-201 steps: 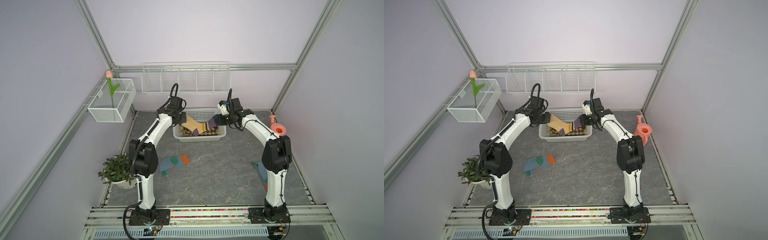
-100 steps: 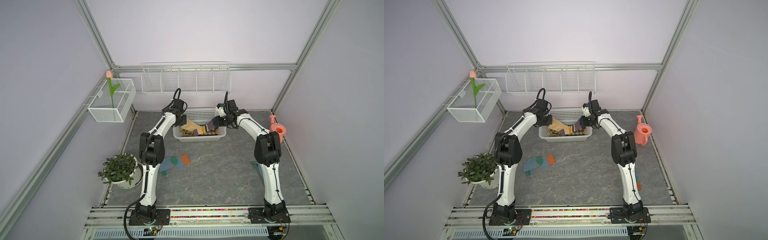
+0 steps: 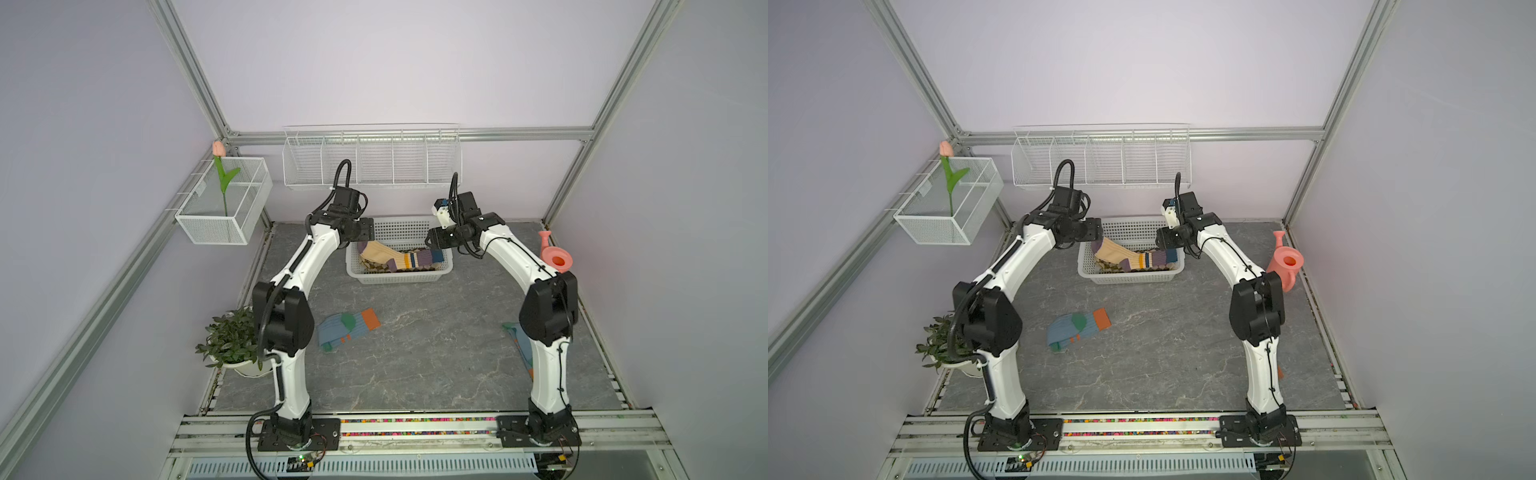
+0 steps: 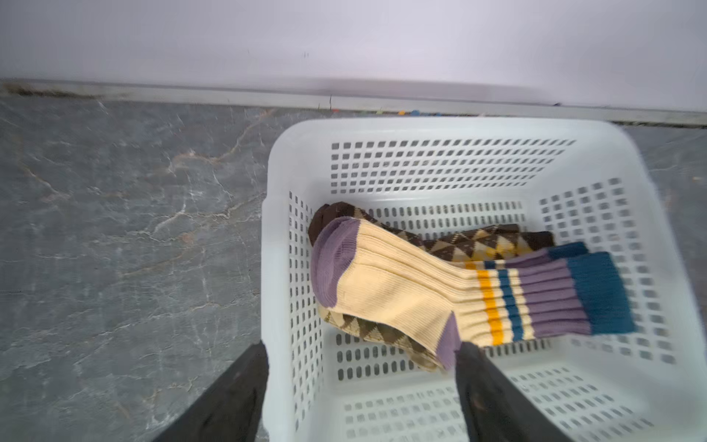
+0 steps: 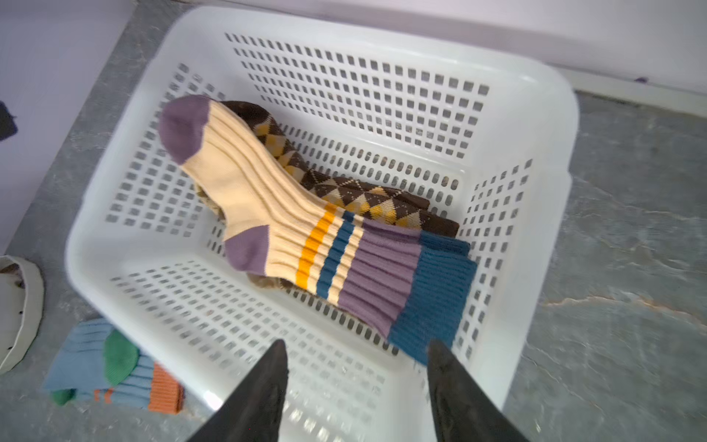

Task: Place the socks together as a pair
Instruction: Place a pair of socks in the bin, then move the sock to the center of the board.

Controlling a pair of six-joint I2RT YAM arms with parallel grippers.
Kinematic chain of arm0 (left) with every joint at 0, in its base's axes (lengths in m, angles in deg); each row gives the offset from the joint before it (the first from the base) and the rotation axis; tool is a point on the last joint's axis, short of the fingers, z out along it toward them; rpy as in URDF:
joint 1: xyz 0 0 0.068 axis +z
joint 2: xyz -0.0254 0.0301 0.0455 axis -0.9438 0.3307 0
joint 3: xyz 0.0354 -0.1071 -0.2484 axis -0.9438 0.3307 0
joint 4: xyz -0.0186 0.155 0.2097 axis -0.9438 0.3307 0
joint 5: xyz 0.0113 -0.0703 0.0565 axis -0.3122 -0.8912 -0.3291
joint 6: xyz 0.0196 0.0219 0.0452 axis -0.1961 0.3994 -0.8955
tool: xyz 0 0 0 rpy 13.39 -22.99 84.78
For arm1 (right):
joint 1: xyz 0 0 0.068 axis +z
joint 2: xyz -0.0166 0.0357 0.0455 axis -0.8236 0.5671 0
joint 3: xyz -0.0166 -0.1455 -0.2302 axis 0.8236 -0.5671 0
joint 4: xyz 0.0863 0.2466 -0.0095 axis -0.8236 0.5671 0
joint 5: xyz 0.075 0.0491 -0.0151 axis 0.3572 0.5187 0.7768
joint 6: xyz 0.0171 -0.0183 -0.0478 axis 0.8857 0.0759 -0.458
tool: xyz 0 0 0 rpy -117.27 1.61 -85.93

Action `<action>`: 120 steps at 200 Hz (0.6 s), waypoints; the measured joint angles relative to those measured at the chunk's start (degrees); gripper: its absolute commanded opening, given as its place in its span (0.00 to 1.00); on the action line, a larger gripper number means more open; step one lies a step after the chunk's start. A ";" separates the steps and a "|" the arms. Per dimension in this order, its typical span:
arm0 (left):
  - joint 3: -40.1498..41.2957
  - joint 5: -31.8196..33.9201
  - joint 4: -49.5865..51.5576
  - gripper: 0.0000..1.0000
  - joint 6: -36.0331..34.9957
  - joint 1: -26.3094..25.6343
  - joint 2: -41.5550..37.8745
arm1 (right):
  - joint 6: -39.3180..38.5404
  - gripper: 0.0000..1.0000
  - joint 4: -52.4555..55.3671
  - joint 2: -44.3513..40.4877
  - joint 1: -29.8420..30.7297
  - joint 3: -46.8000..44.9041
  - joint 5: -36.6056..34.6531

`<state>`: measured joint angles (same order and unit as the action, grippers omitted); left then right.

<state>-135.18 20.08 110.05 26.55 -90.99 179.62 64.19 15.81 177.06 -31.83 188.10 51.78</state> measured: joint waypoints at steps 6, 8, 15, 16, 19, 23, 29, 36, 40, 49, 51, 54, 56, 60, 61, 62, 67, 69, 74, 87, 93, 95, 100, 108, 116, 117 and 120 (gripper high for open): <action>1.42 0.59 -0.22 0.80 0.15 -0.42 -2.27 | -0.11 0.63 -0.04 -2.38 0.52 -1.18 -0.57; 1.99 0.83 -0.24 0.80 0.17 -0.57 -3.04 | -0.17 0.63 -0.28 -3.28 0.72 -1.73 -0.76; 4.22 2.05 -0.44 0.80 0.39 -1.25 -6.08 | -0.28 0.63 -0.66 -6.40 1.40 -3.69 -1.25; 4.42 2.14 -0.46 0.80 0.39 -1.29 -6.36 | -0.31 0.63 -0.63 -6.71 1.46 -3.87 -1.29; 5.42 2.69 -0.59 0.80 0.50 -1.60 -7.72 | -0.28 0.63 -0.81 -8.11 1.77 -4.85 -1.64; 6.97 3.37 -0.74 0.80 0.61 -2.03 -9.33 | -0.31 0.63 -1.42 -10.01 2.19 -6.51 -1.68; 9.68 4.50 -0.98 0.79 0.81 -2.71 -12.09 | -0.24 0.63 -2.16 -12.72 2.82 -9.03 -1.79; 13.18 5.73 -1.20 0.79 1.22 -3.52 -15.19 | -0.13 0.63 -3.45 -16.15 3.63 -12.74 -1.95; 15.43 6.38 -1.36 0.79 1.64 -3.96 -17.11 | 0.15 0.63 -4.22 -18.01 4.09 -14.91 -2.03; 20.50 7.98 -1.29 0.79 2.12 -4.87 -20.79 | 0.68 0.63 -5.57 -21.97 5.20 -20.20 -1.92; 21.64 8.26 -1.33 0.79 2.38 -5.01 -21.59 | 0.79 0.63 -5.81 -22.88 5.49 -21.53 -1.90; 23.69 8.90 -1.36 0.79 2.80 -5.38 -22.86 | 1.11 0.63 -6.51 -24.15 5.95 -23.39 -1.90; 24.96 9.22 -1.29 0.79 2.99 -5.55 -23.63 | 1.25 0.63 -7.02 -25.00 6.25 -24.83 -1.73; 27.21 9.79 -1.46 0.79 3.43 -5.84 -24.94 | 1.79 0.63 -8.02 -26.75 6.95 -27.78 -1.73; 28.11 10.08 -1.44 0.79 3.48 -5.97 -25.38 | 1.86 0.63 -8.22 -27.02 7.08 -28.26 -1.66; 28.57 10.23 -1.51 0.79 3.58 -6.03 -25.59 | 1.97 0.63 -8.41 -27.30 7.19 -28.79 -1.60; 31.67 10.86 -1.49 0.79 4.28 -6.40 -27.12 | 2.58 0.63 -9.44 -29.14 8.04 -32.15 -1.53; 33.00 11.19 -1.46 0.79 4.46 -6.54 -27.69 | 2.75 0.63 -9.86 -29.83 8.44 -33.62 -1.38; 36.17 11.78 -1.46 0.79 5.18 -6.86 -29.07 | 3.50 0.63 -10.86 -31.36 9.35 -36.87 -1.29; 44.09 12.83 -1.51 0.82 6.88 -7.48 -31.50 | 5.18 0.63 -12.96 -34.18 11.74 -44.50 -0.90; 47.47 13.14 -1.86 0.83 7.56 -7.61 -32.22 | 5.92 0.63 -13.79 -34.93 12.81 -47.34 -0.72; 48.50 13.29 -1.86 0.83 7.87 -7.63 -32.41 | 6.16 0.63 -14.12 -35.15 13.18 -48.35 -0.68; 51.12 13.49 -2.25 0.84 8.39 -7.65 -32.70 | 6.75 0.63 -14.80 -35.50 13.97 -50.42 -0.63; 54.31 13.66 -2.69 0.84 9.25 -7.65 -32.76 | 7.43 0.62 -15.61 -35.74 14.95 -53.07 -0.59; 56.48 13.75 -3.21 0.85 9.84 -7.65 -32.46 | 8.15 0.62 -16.37 -35.80 15.72 -55.43 -0.57; 56.78 13.77 -3.26 0.85 9.94 -7.63 -32.37 | 8.26 0.62 -16.37 -35.78 15.82 -55.76 -0.57; 57.33 13.86 -3.50 0.85 10.14 -7.63 -32.09 | 8.48 0.62 -16.57 -35.78 16.04 -56.43 -0.55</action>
<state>-77.84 33.93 106.55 36.70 -98.61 147.54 72.67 -0.75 141.28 -15.79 131.67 51.23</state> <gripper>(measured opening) 0.843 0.625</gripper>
